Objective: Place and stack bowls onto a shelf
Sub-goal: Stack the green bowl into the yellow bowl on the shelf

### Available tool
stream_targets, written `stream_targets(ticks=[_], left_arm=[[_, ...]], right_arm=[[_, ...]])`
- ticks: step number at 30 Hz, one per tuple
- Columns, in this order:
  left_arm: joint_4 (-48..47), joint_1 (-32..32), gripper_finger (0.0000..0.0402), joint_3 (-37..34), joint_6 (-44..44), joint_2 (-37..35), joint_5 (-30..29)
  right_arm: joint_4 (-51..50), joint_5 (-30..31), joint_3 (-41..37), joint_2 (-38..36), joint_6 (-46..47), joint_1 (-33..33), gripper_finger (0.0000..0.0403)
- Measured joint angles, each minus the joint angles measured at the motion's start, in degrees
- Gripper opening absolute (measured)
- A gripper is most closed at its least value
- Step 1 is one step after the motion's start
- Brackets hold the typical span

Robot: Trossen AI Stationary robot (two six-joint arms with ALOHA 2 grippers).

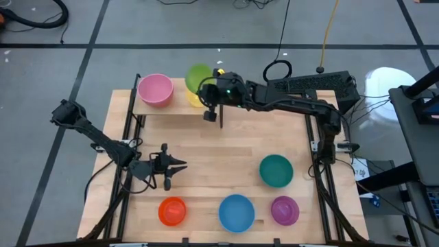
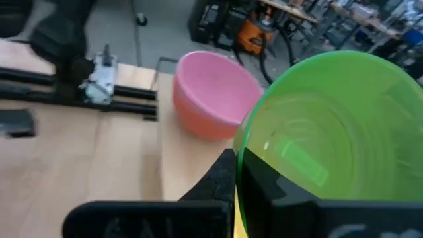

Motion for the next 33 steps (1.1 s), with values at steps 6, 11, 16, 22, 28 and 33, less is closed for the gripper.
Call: stream_targets(ticks=[6, 11, 16, 22, 28, 33], left_arm=[[-0.02, 0.41, 0.0076, 0.00, 1.56, 0.00, -0.07], [-0.09, 1.00, 0.0076, 0.00, 1.97, 0.00, -0.11], [-0.09, 1.00, 0.0076, 0.00, 2.32, 0.00, -0.09], [-0.12, 1.00, 0.0076, 0.02, 2.15, 0.00, -0.08], [-0.22, 1.00, 0.0076, 0.02, 2.02, 0.00, -0.07], [-0.24, 1.00, 0.0076, 0.02, 2.00, 0.00, -0.05]], right_arm=[[-1.56, -0.82, 4.94, 3.20, 0.31, -1.82, 0.0000], [-3.91, -3.13, 5.53, 4.39, 3.12, -3.28, 0.0000], [-5.20, -3.52, 5.48, 6.51, 5.18, -4.15, 0.0000], [-4.36, -5.80, 5.44, 9.38, 5.53, -4.78, 0.0000], [-4.98, -5.85, 5.40, 11.73, 5.36, -4.87, 0.0000], [-7.18, -5.83, 5.40, 11.75, 5.36, -4.96, 0.0000]])
